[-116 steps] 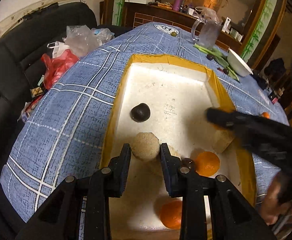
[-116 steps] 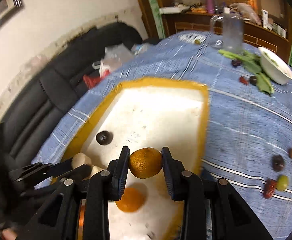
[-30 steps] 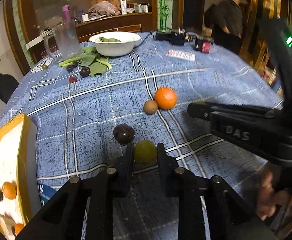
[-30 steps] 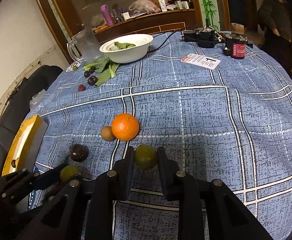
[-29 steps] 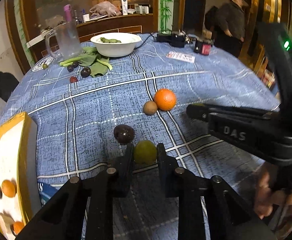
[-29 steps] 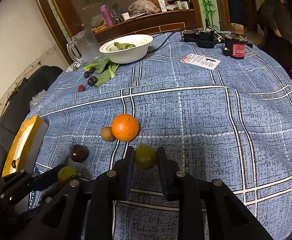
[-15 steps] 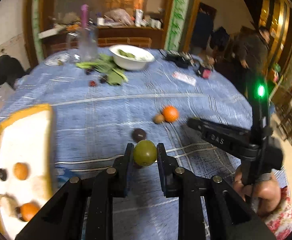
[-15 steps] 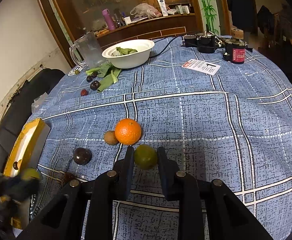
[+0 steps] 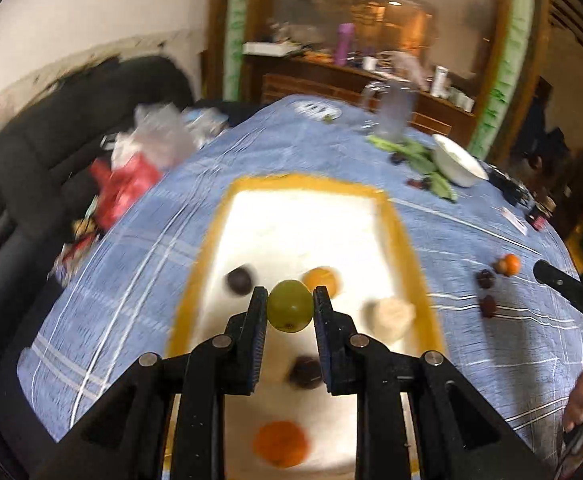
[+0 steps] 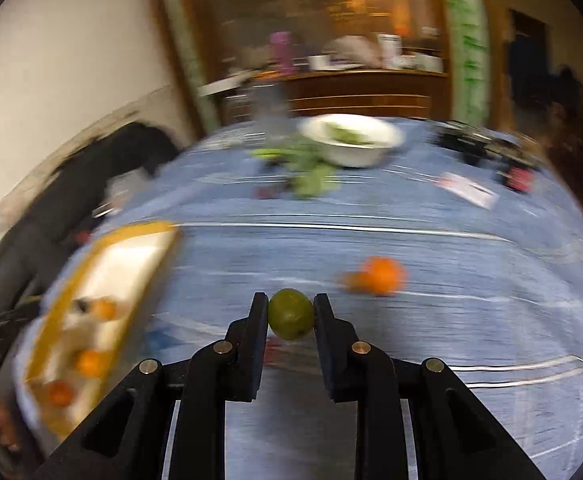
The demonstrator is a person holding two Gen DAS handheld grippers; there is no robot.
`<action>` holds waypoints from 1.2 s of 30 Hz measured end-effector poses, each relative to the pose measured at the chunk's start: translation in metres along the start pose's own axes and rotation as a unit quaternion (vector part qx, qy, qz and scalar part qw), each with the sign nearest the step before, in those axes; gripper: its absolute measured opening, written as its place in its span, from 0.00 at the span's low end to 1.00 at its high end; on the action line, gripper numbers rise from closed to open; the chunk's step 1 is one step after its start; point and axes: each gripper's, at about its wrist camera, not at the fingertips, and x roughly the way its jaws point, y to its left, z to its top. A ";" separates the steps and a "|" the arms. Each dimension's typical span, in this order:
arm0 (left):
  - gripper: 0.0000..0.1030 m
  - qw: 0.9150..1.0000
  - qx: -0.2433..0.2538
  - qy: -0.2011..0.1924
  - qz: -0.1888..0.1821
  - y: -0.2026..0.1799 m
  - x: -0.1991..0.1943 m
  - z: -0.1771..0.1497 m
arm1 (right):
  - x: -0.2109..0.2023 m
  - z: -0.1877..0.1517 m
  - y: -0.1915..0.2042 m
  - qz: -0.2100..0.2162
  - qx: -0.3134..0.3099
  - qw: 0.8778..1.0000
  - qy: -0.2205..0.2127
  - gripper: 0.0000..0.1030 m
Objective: Organize fruits
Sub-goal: 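Carry both green fruits into the tray and open both grippers, then move both grippers back toward the remaining fruits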
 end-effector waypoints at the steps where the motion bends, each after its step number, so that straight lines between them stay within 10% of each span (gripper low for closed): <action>1: 0.21 1.000 -0.005 0.005 0.003 0.007 0.001 -0.003 | 0.002 0.002 0.019 0.024 -0.011 1.000 0.008 0.24; 11: 0.21 0.999 -0.031 0.036 -0.015 0.034 0.010 -0.024 | 0.072 -0.015 0.150 0.123 -0.067 0.985 0.102 0.25; 14: 0.22 0.998 -0.038 0.040 -0.019 0.039 0.010 -0.026 | 0.086 -0.024 0.173 0.105 -0.097 0.983 0.116 0.25; 19: 0.54 0.998 -0.045 0.025 -0.027 0.043 0.000 -0.024 | 0.089 -0.033 0.187 0.085 -0.123 0.982 0.116 0.26; 36: 0.70 0.999 -0.020 -0.013 -0.042 0.005 -0.040 -0.016 | 0.016 -0.037 0.173 -0.039 -0.195 0.980 0.017 0.67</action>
